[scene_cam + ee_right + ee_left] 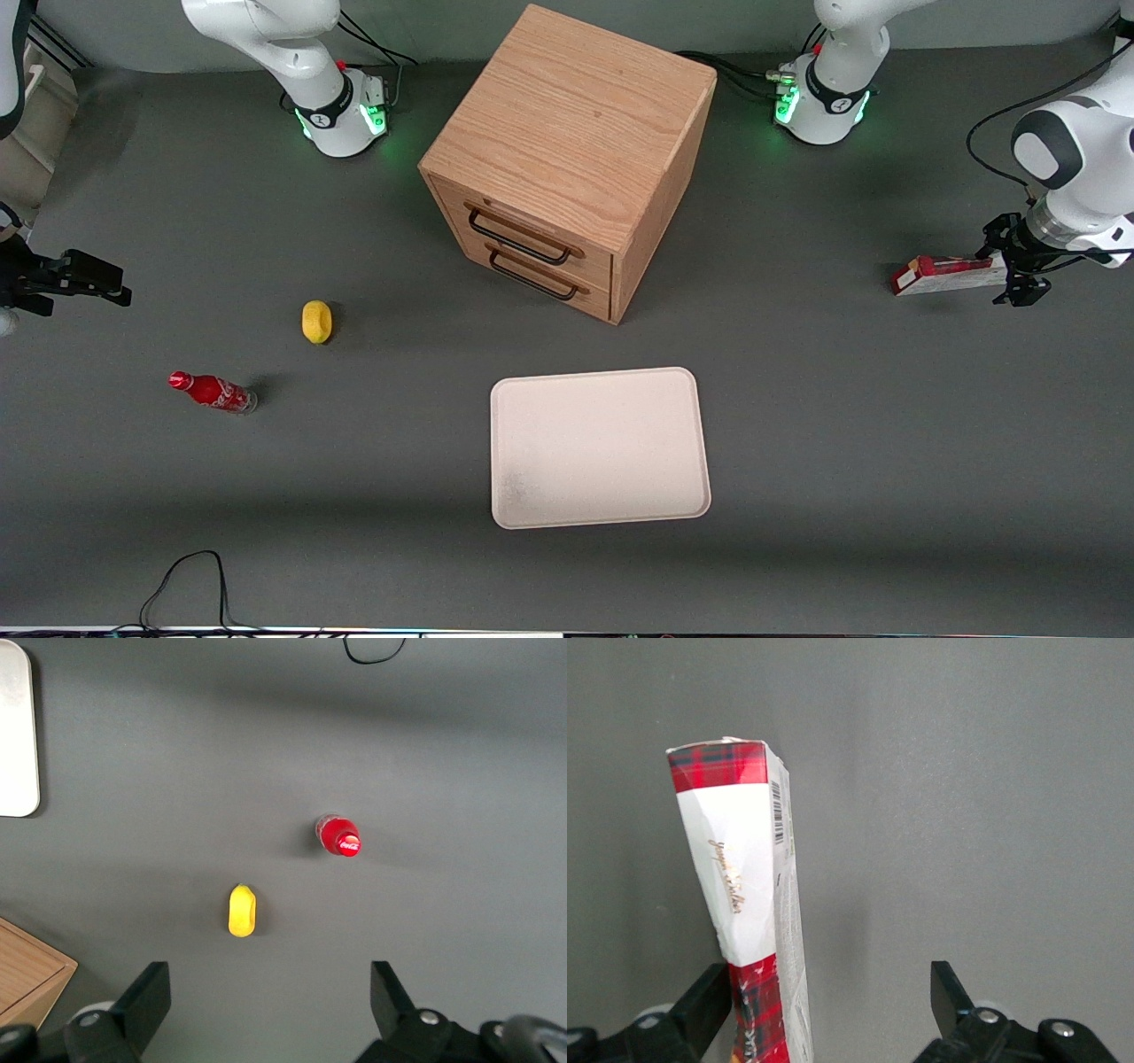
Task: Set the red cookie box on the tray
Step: 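Close the left gripper on the cookie box's end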
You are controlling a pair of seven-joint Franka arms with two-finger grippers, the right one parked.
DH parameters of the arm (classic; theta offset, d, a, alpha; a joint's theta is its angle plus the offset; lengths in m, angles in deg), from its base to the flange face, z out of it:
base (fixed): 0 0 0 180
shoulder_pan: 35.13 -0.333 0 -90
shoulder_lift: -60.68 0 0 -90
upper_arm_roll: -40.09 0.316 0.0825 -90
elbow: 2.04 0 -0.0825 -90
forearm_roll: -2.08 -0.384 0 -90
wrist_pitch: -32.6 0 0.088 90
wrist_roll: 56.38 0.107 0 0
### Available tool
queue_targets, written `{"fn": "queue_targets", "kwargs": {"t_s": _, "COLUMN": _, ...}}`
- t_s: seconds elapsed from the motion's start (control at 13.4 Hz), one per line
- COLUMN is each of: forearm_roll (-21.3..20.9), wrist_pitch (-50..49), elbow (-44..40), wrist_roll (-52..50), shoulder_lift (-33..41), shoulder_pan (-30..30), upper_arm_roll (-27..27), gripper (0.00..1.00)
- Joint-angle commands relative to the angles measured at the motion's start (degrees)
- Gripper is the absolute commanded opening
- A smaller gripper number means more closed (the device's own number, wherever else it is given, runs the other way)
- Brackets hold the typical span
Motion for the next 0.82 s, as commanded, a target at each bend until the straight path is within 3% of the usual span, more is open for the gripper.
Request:
{"fn": "queue_targets", "kwargs": {"t_s": 0.0, "forearm_roll": 0.07, "wrist_pitch": 1.16, "elbow": 3.25, "wrist_roll": 0.17, "shoulder_lift": 1.61, "shoulder_pan": -0.48, "upper_arm_roll": -0.21, "gripper": 1.0}}
{"fn": "queue_targets", "kwargs": {"t_s": 0.6, "forearm_roll": 0.16, "wrist_pitch": 1.17, "elbow": 4.05, "wrist_roll": 0.43, "shoulder_lift": 0.39, "shoulder_pan": -0.75, "upper_arm_roll": -0.21, "gripper": 0.99}}
{"fn": "queue_targets", "kwargs": {"t_s": 0.75, "forearm_roll": 0.16, "wrist_pitch": 1.25, "elbow": 3.87, "wrist_roll": 0.43, "shoulder_lift": -0.23, "shoulder_pan": -0.75, "upper_arm_roll": -0.21, "gripper": 0.94}}
